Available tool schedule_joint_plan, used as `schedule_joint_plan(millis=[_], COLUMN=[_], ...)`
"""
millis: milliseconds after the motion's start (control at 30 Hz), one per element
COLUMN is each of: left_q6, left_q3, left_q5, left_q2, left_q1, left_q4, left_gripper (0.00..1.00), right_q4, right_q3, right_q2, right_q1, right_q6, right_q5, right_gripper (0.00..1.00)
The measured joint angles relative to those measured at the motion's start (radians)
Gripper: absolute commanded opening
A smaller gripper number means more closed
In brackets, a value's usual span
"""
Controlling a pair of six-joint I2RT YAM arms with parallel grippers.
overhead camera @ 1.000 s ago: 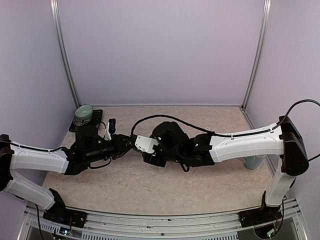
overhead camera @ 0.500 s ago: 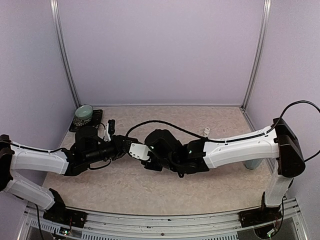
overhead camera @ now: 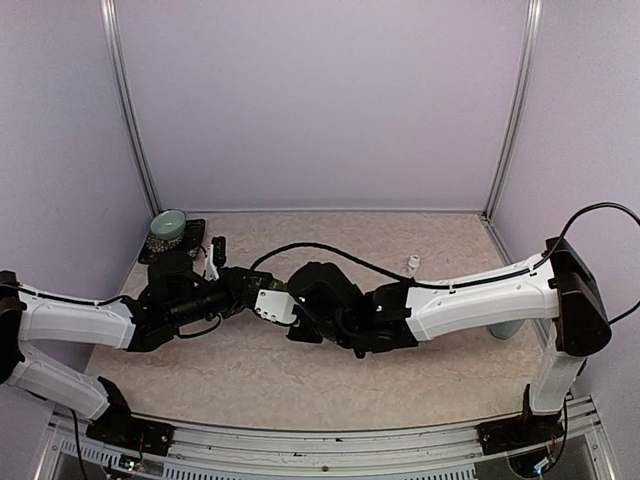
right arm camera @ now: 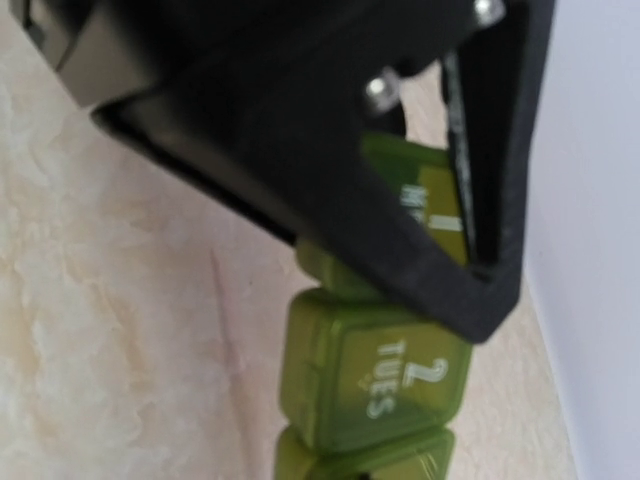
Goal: Sort the pills into containers
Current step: Open the lid of the pill container.
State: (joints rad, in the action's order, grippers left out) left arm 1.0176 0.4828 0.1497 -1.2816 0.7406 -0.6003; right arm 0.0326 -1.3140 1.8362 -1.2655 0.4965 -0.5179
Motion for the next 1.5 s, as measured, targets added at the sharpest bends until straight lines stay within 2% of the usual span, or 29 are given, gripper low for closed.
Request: schedule_joint_plan(millis=[300, 467, 767, 800, 867, 933, 1000, 1233, 1500], left_q6=[-0.005, -0.012, -0.037, -0.038, -0.039, -0.039, -0.039, -0.042, -0.042], left_q3=[-0.003, -0.003, -0.021, -0.025, -0.03, -0.031, -0.032, -0.031, -0.027], left_q5=[-0.006, -0.004, 0.017, 0.018, 0.019, 0.019, 0.019, 0.019, 0.019], left_q2=[0.007, 0.011, 0.024, 0.024, 0.024, 0.024, 0.027, 0.048, 0.05], left_q1=[0.0, 0.002, 0.031, 0.031, 0.032, 0.032, 0.032, 0.032, 0.032], left_q4=[0.006, 0.007, 0.047, 0.052, 0.06, 0.062, 0.063, 0.069, 0.074], left_gripper=[0.15, 0.14, 0.15, 0.15, 0.15, 0.15, 0.15, 0.15, 0.15], right_q4=[0.009, 0.034, 0.103, 0.109, 0.122, 0.129, 0.132, 0.119, 0.098], right_q3=[0.0, 0.0, -0.027, -0.035, -0.053, -0.069, -0.068, 0.041, 0.054], right_q2=[-0.004, -0.027, -0.117, -0.129, -0.145, -0.153, -0.159, -0.193, -0.166], right_q1=[0.002, 0.024, 0.124, 0.137, 0.152, 0.155, 0.152, 0.138, 0.121], right_q6=[-0.016, -0.047, -0.109, -0.115, -0.124, -0.126, -0.137, -0.166, -0.186], right_q5=[0.029, 0.101, 0.228, 0.237, 0.248, 0.259, 0.275, 0.364, 0.407], right_gripper=[0.07, 0.06, 0.07, 0.11, 0.26, 0.46, 0.61, 0.63, 0.65])
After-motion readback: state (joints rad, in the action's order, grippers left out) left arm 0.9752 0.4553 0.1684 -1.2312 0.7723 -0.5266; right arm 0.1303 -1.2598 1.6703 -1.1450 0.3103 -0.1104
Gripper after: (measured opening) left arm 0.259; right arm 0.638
